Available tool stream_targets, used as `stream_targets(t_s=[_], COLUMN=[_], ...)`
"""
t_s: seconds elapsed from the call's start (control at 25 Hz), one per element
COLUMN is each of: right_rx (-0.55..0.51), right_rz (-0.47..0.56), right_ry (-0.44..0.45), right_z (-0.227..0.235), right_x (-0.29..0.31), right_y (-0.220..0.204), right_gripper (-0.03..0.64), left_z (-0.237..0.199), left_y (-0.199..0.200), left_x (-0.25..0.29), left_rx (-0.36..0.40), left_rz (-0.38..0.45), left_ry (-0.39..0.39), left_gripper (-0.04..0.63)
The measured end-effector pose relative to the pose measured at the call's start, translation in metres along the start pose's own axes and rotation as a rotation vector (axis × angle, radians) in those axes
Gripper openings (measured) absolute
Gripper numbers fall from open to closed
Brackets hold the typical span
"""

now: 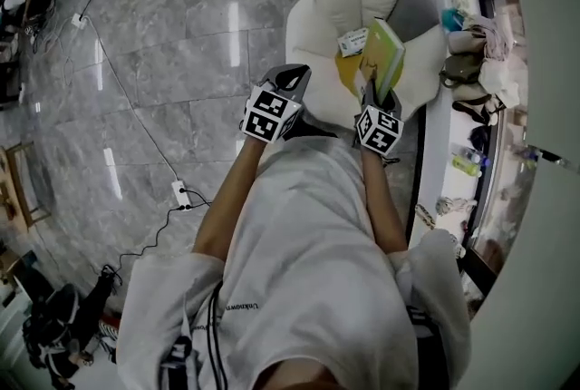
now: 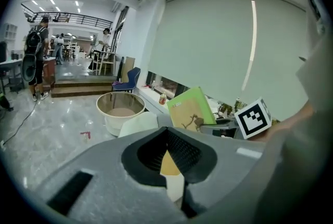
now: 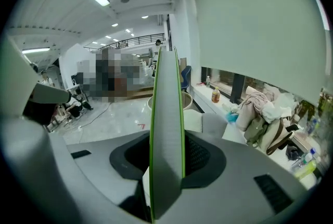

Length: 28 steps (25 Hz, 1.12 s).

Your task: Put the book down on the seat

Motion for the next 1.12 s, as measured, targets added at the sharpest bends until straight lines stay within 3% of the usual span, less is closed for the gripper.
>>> stream_targets(t_s=[0.2,0.6,0.84,1.12], right_rx=[0.110,0.209,0.205,0.218], right_rz=[0.043,0.057,0.078,0.052], right_ry=[-0.058,-0.119,-0.127,-0.174], right_z=[0.001,0.002,0.008,0.034], right_x=[0.030,0.071,0.072,0.047], right_y=[0.022,0.034,0.046,0.031], right_gripper=[0.135,0.135,0.135,0.136], left_z=[-0.031,-0.068,-0.072,-0.066], left_y=[0.025,0.040,0.063,0.063], left_x=[0.037,0.082,0.109,0.129], left_rx=[0.064,0.128,0.143,0.150], left_rz=[-0.025,-0.093,-0.067,-0.091], left_ry=[-0.075,-0.170,-0.199,-0.193], left_gripper=[0.008,0.008,0.008,0.008])
Point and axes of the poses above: the fingertips, and each gripper's own axes: x forward along the fingers, z to its right, y out of its top, the point moved 5 cm from there along -x, backward along the fingers, and after that the axes turned 10 degrees about x, right-handed, at the moved point
